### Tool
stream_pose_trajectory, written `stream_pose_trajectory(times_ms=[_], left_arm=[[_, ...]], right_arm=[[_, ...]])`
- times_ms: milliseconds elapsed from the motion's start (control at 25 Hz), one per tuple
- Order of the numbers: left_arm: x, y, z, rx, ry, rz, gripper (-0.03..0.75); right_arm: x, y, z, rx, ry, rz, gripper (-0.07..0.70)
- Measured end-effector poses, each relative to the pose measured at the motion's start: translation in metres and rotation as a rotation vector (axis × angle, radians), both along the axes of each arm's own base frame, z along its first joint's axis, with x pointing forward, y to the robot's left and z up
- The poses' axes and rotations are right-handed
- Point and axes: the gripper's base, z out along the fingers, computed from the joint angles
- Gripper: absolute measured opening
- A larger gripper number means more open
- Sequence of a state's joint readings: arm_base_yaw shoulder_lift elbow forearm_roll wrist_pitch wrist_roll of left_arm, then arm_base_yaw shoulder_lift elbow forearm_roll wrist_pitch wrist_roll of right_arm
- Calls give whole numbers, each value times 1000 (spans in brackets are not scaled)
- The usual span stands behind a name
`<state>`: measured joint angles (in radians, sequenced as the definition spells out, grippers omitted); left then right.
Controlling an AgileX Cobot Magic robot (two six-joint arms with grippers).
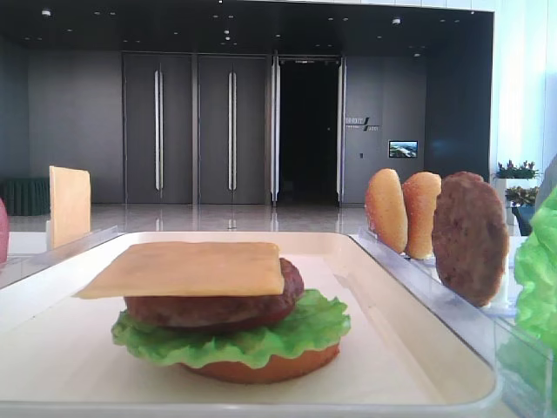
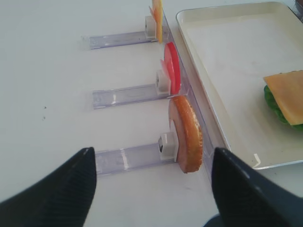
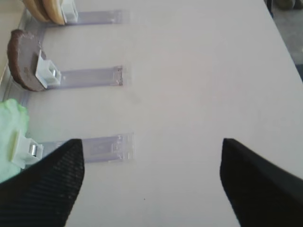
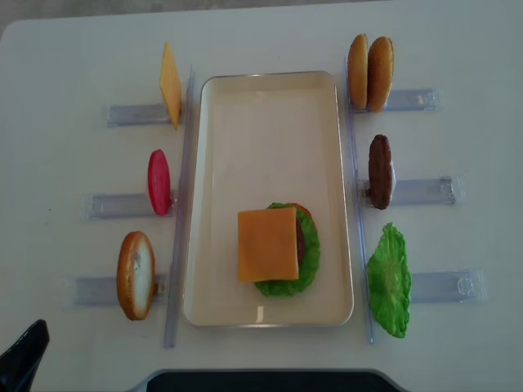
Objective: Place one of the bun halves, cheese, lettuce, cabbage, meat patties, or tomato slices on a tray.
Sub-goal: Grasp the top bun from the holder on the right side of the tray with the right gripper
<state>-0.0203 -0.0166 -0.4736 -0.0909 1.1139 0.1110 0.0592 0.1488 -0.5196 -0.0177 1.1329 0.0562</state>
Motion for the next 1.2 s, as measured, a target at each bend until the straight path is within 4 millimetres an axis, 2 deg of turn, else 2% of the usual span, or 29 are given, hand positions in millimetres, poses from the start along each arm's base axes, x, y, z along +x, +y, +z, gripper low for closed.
stream_pose_trajectory(times_ms=[280,440,520,680,920,1200], left_arm=[[0,0,0,0,0,0,576],[0,0,0,0,-1,0,576],[0,0,0,0,-1,0,576],[0,0,0,0,-1,0,576],[0,0,0,0,-1,0,576],[0,0,0,0,-1,0,576]], right_arm=[[63,4,32,0,157,-4,587],[112,7,51,7,236,-16,587],[144,9,54,10,303,-24,587],[194,12,65,27,347,-43,587],[263,17,65,39,453,-58,587],[321,20,63,34,518,-60,587]])
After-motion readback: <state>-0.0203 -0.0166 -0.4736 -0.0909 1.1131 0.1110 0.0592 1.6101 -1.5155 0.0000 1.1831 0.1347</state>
